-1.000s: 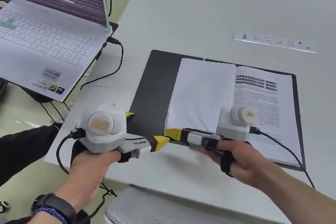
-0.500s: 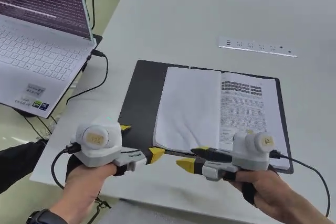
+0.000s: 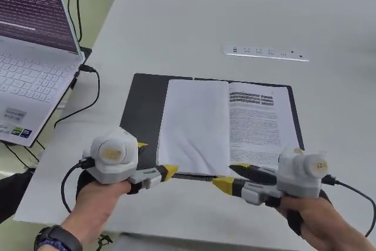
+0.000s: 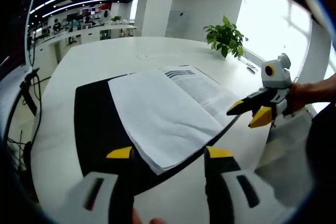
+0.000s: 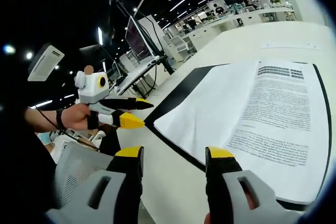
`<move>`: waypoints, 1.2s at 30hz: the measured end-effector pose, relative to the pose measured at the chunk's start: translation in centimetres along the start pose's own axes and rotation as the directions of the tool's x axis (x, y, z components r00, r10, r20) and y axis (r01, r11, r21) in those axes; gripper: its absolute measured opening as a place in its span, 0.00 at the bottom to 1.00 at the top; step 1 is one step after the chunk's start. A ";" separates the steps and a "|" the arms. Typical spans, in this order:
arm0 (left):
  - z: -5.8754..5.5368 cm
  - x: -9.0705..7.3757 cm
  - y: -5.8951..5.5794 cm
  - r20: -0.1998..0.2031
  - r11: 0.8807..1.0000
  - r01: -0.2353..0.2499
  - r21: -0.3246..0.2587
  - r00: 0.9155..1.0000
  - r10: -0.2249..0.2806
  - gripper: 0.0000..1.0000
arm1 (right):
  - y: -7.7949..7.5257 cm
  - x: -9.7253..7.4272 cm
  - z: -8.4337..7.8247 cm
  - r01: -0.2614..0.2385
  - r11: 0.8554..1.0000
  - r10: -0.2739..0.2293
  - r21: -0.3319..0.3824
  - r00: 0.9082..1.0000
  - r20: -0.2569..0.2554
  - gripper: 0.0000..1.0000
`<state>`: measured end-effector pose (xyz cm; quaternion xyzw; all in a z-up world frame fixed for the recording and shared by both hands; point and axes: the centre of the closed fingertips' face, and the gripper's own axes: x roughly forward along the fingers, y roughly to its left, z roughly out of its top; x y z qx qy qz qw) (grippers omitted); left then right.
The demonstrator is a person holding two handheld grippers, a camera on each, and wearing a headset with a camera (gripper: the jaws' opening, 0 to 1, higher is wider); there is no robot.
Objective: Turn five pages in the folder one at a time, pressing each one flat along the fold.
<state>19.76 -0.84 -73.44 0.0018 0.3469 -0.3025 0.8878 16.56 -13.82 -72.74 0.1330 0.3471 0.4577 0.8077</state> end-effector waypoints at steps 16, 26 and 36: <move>0.0 2.8 1.1 -0.003 1.000 0.012 0.005 1.000 -0.012 0.24 | -1.6 -1.3 0.1 0.062 0.998 -0.062 0.022 0.998 0.011 0.41; -3.6 4.3 1.6 -0.087 0.999 -0.006 -0.033 0.996 0.003 0.01 | -2.1 -1.2 0.6 0.072 0.996 -0.073 0.043 0.997 0.022 0.37; -3.6 4.0 1.6 -0.039 0.999 -0.037 -0.027 0.999 0.036 0.00 | -3.6 -0.9 1.8 0.093 0.995 -0.096 0.045 0.994 0.052 0.30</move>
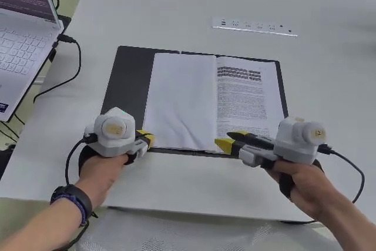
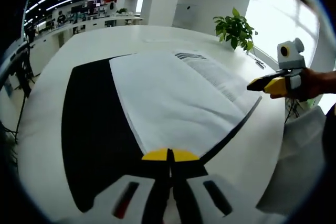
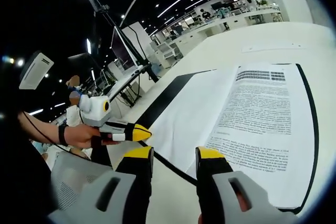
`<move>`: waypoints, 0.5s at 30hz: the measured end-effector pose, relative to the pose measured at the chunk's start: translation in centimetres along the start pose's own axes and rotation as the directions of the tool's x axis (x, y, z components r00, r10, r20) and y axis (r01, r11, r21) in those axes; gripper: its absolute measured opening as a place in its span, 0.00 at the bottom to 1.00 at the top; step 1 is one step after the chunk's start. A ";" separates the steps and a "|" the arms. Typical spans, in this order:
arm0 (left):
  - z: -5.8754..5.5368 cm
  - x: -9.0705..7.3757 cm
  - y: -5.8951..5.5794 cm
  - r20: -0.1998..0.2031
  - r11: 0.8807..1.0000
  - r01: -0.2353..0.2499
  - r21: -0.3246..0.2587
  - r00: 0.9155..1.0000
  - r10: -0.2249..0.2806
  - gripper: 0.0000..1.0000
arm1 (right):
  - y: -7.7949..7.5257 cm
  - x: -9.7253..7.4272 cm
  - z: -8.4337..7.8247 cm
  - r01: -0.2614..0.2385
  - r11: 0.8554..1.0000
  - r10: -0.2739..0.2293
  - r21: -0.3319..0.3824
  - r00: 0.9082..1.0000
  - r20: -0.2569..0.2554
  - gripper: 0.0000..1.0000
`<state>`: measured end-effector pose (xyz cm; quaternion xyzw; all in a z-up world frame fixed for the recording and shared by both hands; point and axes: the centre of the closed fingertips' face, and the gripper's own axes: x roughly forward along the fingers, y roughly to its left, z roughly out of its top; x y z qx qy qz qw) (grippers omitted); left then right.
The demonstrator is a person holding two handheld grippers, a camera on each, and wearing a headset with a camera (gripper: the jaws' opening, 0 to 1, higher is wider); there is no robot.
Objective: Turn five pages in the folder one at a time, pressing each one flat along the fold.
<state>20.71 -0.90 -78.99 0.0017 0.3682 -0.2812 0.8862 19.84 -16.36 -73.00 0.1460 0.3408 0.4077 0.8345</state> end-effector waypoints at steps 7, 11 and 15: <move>0.1 -0.1 0.0 0.027 1.000 -0.002 0.000 1.000 0.002 0.00 | -1.8 1.4 1.7 0.032 0.999 -0.032 -0.001 0.999 0.014 0.24; 0.0 -0.1 0.2 0.011 1.000 -0.002 0.011 1.000 0.001 0.00 | -3.0 2.1 3.3 0.058 0.998 -0.060 0.033 0.997 0.055 0.19; -0.1 0.0 0.2 -0.009 1.000 -0.005 0.017 1.000 0.005 0.00 | -5.5 2.9 4.1 0.133 0.989 -0.137 0.058 0.988 0.068 0.14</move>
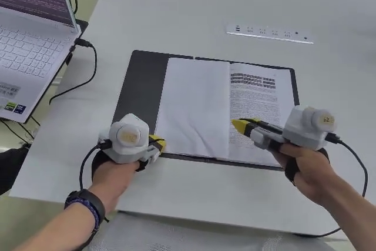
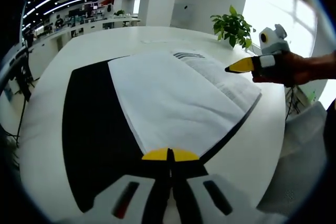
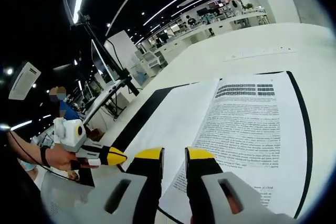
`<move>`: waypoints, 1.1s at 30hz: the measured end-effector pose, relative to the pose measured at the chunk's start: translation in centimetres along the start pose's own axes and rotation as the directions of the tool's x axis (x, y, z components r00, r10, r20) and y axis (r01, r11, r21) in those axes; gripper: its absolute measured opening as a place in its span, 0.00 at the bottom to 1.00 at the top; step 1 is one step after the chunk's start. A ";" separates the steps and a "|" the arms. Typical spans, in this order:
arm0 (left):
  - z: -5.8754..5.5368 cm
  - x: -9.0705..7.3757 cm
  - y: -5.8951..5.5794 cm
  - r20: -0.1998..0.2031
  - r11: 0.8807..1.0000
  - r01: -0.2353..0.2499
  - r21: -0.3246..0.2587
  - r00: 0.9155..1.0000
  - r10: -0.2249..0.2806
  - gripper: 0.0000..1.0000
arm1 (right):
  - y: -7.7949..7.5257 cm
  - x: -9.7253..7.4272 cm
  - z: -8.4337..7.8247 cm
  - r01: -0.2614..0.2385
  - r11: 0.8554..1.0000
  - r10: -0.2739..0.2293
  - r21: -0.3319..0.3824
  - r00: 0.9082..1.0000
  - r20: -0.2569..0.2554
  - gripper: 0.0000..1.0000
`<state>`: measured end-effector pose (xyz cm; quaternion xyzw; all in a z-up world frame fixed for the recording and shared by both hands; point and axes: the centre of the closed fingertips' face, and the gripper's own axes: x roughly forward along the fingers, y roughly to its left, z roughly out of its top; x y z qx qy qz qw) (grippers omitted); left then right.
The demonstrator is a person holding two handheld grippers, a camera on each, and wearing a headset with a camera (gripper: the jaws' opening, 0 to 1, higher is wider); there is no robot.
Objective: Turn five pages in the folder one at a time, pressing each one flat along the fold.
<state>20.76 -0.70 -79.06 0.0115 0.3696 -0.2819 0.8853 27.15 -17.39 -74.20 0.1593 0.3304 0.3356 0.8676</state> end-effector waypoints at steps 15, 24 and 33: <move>0.0 0.1 0.1 0.007 0.999 -0.007 -0.036 1.000 0.007 0.00 | 0.3 3.5 1.1 0.006 0.997 -0.008 0.078 1.000 0.020 0.00; 0.0 0.2 0.1 0.000 0.999 -0.021 -0.032 1.000 0.021 0.00 | 0.1 5.5 0.9 0.023 0.998 -0.025 0.059 0.999 0.029 0.00; -0.1 0.2 0.1 -0.006 0.999 -0.021 -0.030 1.000 0.021 0.00 | -1.3 6.2 2.2 0.056 0.997 -0.059 0.047 0.996 0.066 0.00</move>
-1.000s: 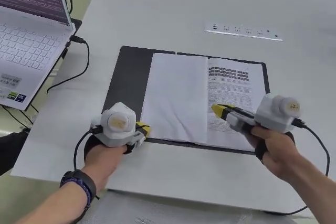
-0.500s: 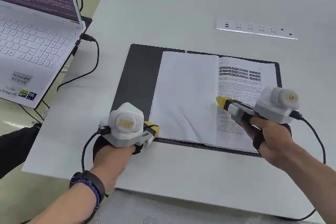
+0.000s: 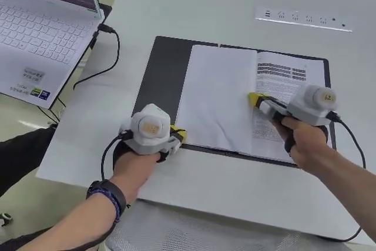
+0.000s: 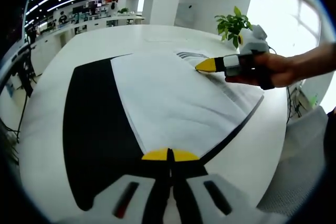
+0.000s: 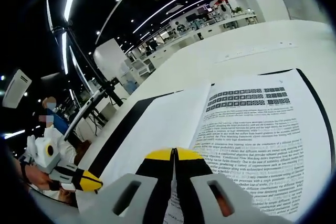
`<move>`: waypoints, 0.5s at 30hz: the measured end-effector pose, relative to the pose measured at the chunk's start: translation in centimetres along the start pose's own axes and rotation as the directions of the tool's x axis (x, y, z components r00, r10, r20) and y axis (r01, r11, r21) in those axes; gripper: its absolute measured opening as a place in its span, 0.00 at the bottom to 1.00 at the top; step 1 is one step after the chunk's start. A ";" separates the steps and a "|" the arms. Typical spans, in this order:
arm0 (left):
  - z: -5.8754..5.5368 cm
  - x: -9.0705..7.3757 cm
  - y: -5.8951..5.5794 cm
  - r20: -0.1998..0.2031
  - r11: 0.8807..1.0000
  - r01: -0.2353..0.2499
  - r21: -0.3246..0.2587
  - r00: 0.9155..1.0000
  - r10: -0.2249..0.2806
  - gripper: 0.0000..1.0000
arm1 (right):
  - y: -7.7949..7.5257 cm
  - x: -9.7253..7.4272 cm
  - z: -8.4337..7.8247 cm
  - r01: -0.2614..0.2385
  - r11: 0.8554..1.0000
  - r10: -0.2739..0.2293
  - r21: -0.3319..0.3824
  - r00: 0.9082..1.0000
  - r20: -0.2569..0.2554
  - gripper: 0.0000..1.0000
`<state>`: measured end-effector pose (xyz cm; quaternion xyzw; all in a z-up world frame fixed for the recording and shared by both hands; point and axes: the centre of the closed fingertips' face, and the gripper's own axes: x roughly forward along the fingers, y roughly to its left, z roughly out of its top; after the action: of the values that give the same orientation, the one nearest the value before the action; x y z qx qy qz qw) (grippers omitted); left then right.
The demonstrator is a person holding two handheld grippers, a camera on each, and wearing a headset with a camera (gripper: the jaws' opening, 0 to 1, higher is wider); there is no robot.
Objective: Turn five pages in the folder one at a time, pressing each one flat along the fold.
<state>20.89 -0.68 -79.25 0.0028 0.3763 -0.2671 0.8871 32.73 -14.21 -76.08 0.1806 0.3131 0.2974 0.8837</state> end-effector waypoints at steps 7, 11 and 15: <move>0.0 0.1 0.0 -0.003 1.000 -0.006 -0.008 1.000 0.006 0.00 | -1.4 1.1 1.2 0.023 0.999 -0.024 0.029 0.999 0.031 0.00; 0.0 0.1 0.1 -0.005 1.000 -0.004 -0.005 1.000 0.004 0.00 | -2.0 1.7 1.9 0.026 0.999 -0.028 0.043 0.998 0.050 0.00; 0.0 0.2 0.1 -0.010 1.000 -0.002 -0.002 1.000 0.002 0.00 | -2.5 2.3 2.6 0.037 0.996 -0.043 0.079 0.996 0.078 0.00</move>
<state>21.03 -0.63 -79.42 0.0037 0.3808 -0.2659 0.8856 36.94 -14.98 -76.44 0.2202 0.2922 0.2599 0.8937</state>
